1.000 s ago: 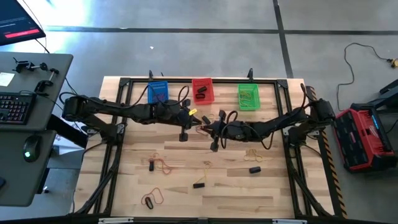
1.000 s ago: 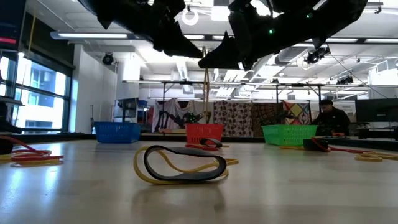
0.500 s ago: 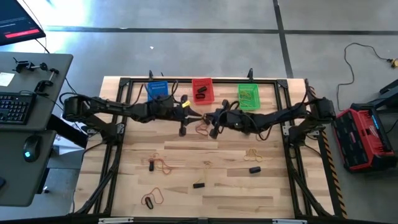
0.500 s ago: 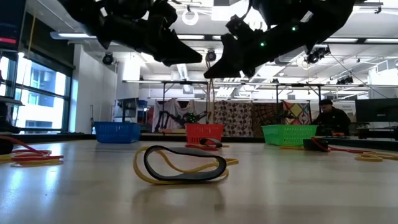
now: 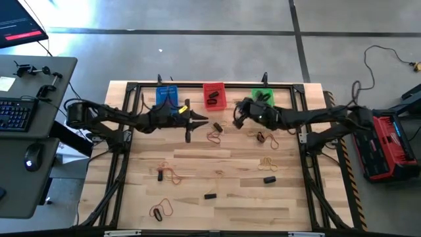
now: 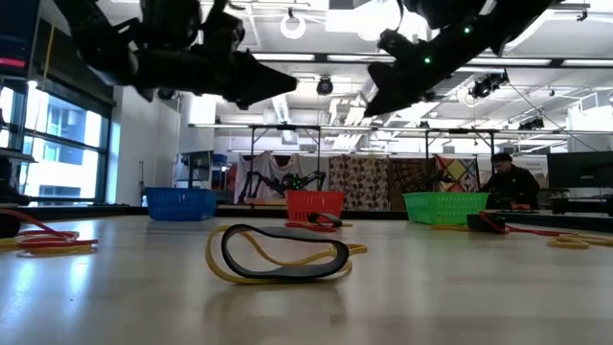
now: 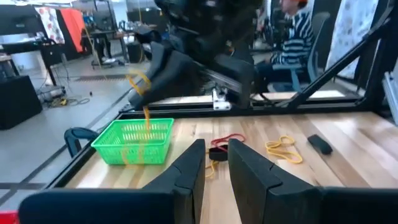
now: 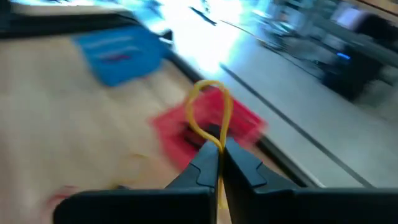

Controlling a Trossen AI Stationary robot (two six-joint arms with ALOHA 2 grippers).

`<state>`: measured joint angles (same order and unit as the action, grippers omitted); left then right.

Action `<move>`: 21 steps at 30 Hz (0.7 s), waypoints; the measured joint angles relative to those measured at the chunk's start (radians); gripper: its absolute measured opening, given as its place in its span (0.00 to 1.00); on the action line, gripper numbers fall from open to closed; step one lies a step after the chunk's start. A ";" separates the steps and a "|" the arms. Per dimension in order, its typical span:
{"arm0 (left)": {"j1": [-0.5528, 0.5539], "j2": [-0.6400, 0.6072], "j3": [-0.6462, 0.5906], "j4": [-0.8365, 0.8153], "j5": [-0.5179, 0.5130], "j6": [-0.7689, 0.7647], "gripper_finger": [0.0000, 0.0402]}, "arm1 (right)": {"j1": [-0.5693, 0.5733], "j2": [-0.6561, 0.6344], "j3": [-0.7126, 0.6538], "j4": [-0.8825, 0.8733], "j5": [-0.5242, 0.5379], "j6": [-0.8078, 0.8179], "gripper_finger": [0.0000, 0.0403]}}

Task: Sort rubber bands into baskets
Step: Put the yellow rubber band into the green bin

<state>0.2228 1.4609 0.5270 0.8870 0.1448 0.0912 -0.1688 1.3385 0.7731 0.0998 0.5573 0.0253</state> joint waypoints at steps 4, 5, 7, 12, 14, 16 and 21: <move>0.000 0.000 -0.062 0.079 0.003 -0.009 0.16 | -0.043 -0.067 0.000 -0.157 0.133 0.044 0.00; 0.000 0.000 -0.075 0.085 0.003 -0.010 0.16 | -0.055 -0.078 0.000 -0.191 0.163 0.052 0.00; 0.000 0.000 -0.096 0.099 0.003 -0.011 0.16 | -0.082 -0.092 0.000 -0.241 0.200 0.079 0.00; -0.004 0.000 -0.134 0.108 0.003 -0.012 0.16 | -0.154 -0.083 -0.007 -0.312 0.199 0.169 0.00; -0.009 0.000 -0.139 0.112 0.003 -0.012 0.16 | -0.175 -0.076 -0.021 -0.326 0.202 0.187 0.00; -0.019 0.000 -0.139 0.114 0.002 -0.012 0.16 | -0.196 -0.074 -0.037 -0.345 0.219 0.216 0.00; -0.048 0.000 -0.139 0.133 0.003 -0.009 0.16 | -0.257 -0.074 -0.095 -0.344 0.218 0.278 0.00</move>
<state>0.1752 1.4605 0.3878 1.0202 0.1477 0.0823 -0.4258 1.2640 0.6783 -0.2444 0.7756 0.3030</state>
